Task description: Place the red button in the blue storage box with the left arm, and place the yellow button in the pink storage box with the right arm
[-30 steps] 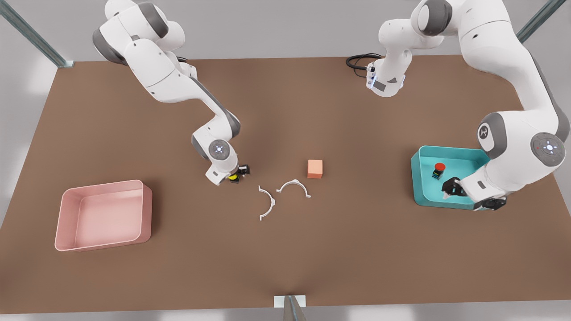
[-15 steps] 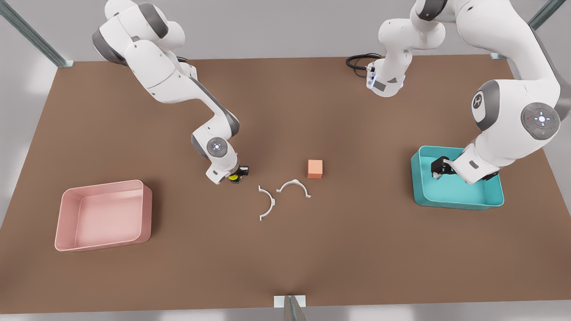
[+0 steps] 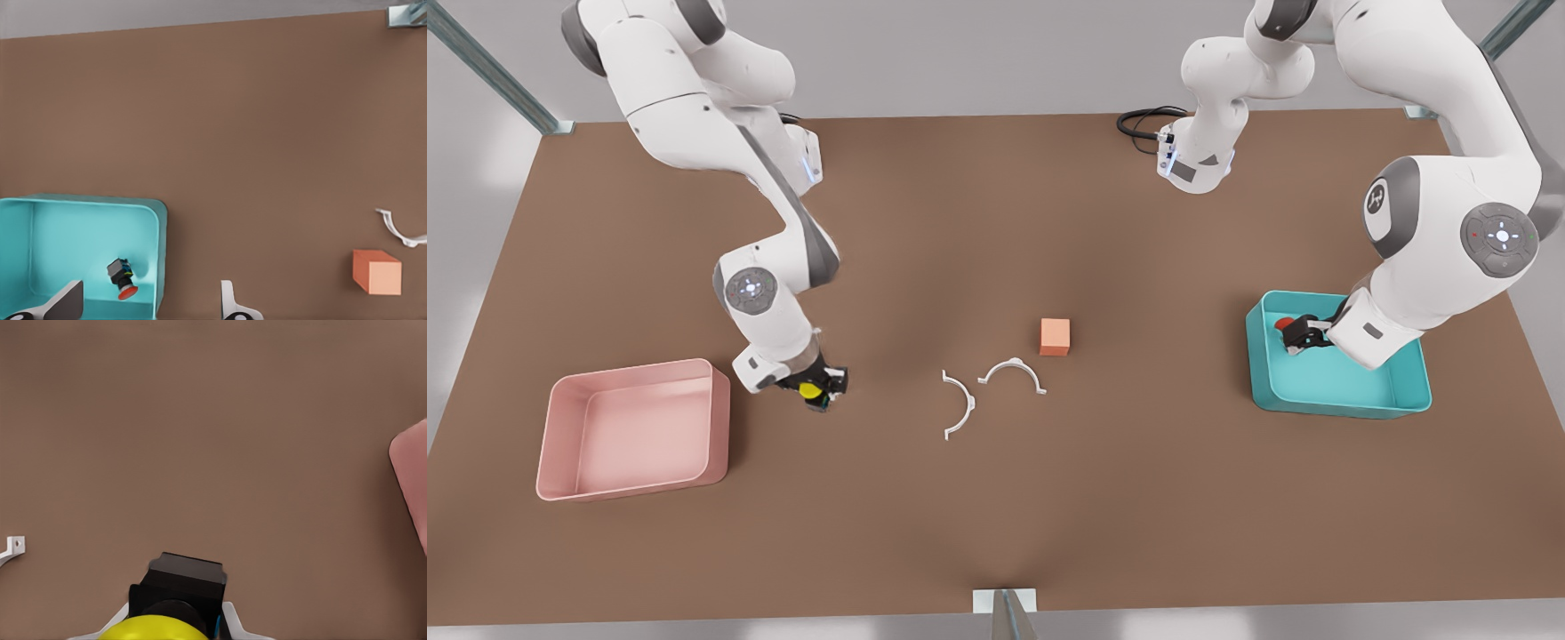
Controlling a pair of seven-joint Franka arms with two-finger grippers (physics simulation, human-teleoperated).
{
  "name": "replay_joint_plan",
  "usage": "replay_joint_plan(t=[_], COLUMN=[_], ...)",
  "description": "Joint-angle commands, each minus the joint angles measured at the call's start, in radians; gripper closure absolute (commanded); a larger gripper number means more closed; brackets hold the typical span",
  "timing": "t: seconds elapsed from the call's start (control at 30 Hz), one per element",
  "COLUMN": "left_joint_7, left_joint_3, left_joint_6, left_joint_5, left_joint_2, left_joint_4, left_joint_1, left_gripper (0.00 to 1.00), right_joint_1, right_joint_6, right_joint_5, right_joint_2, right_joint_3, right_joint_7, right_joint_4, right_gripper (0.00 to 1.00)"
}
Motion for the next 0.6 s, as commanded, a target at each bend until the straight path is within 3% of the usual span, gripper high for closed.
replay_joint_plan(t=[0.0, 0.37, 0.57], left_joint_7=[-0.109, -0.11, -0.11], left_joint_3=[0.0, 0.0, 0.0], left_joint_6=[-0.002, -0.002, -0.002], left_joint_5=[0.0, 0.0, 0.0], left_joint_2=[-0.001, 0.0, 0.0], left_joint_4=[0.0, 0.0, 0.0], left_joint_1=[0.0, -0.008, -0.008], left_gripper=[0.0, 0.0, 0.0], right_joint_1=[-0.041, -0.332, -0.407], right_joint_6=[-0.146, -0.138, -0.137], right_joint_5=[-0.016, 0.024, 0.024], right_joint_2=[-0.004, 0.014, 0.048], right_joint_3=[0.0, -0.005, -0.005], right_joint_7=[-0.262, -0.658, -0.758], right_joint_4=[0.025, 0.026, 0.025], right_gripper=[0.63, 0.63, 0.6])
